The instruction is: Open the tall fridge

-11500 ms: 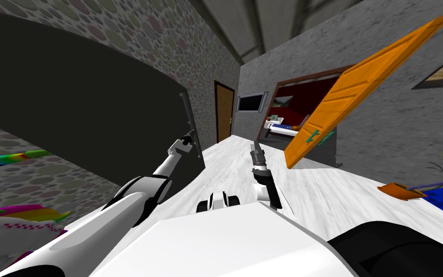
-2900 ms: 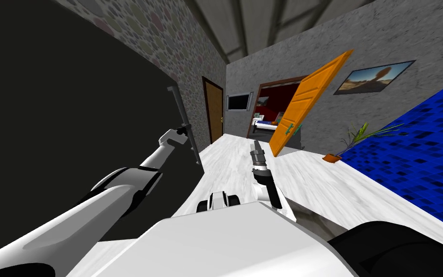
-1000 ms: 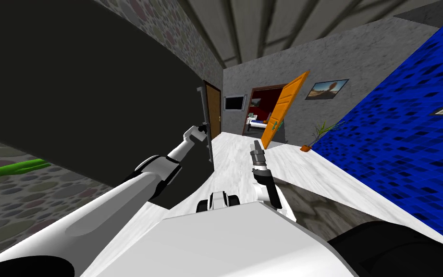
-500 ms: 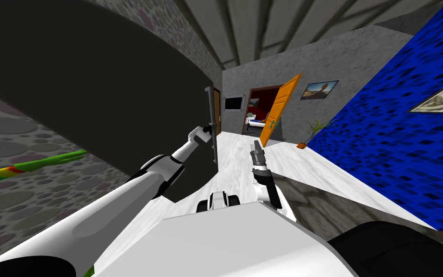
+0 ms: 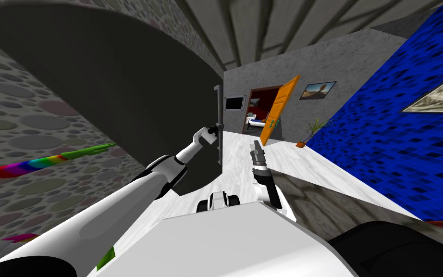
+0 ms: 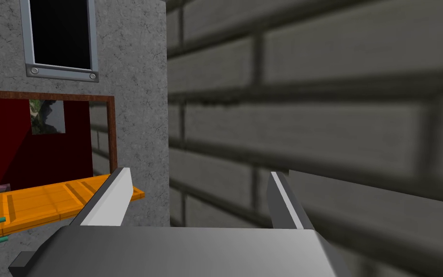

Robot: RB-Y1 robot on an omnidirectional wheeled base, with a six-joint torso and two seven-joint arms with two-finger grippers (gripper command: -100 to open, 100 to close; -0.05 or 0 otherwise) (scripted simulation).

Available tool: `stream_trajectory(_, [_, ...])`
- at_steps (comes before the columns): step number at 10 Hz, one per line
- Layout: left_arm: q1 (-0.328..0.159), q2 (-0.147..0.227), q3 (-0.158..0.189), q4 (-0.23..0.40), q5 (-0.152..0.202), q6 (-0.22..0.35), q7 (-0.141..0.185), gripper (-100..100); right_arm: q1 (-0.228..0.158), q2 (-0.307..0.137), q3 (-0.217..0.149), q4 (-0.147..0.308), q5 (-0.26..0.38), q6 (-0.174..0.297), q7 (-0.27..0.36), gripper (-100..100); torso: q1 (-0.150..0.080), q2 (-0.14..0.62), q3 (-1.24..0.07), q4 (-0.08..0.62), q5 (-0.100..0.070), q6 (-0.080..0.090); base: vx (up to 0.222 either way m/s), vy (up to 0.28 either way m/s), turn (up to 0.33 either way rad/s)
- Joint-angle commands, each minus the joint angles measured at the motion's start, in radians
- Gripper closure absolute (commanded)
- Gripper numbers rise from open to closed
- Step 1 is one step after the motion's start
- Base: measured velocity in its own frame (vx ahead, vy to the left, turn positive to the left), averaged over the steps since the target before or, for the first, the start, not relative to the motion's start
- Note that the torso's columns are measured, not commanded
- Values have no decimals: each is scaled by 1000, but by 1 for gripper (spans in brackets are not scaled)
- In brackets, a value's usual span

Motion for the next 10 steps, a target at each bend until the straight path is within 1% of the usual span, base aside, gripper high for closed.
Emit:
stream_trajectory(1, [-12, -25, -48, -51, 60, -8, -12, 100, 0, 0, 0, 0, 0, 0, 0, 0, 0, -2, -1, 0, 0, -1, -218, 131, -12])
stream_trajectory(2, [-4, -12, -41, -37, 52, -12, -14, 100, 0, 0, 0, 0, 0, 0, 0, 0, -1, -2, -1, 0, 0, -2, -111, 49, -40])
stream_trajectory(3, [-5, -32, -80, -83, 82, -9, -16, 100, 0, 0, 0, 0, 0, 0, 0, 0, -4, -8, -6, 2, 0, -4, -161, 125, -46])
stream_trajectory(4, [-5, -32, -80, -83, 82, -9, -16, 100, 0, 0, 0, 0, 0, 0, 0, 0, -2, -4, -4, -1, -1, 2, -166, 191, -85])
stream_trajectory(6, [-11, -47, -111, -124, 107, -7, -16, 100, 0, 0, 0, 0, 0, 0, 0, 0, -1, -7, -4, -2, 0, -2, -119, 173, -52])
stream_trajectory(10, [-23, -79, -172, -206, 159, -4, -15, 100, 0, 0, 0, 0, 0, 0, 0, 0, -1, -3, -3, 0, 0, -1, -170, 195, -56])
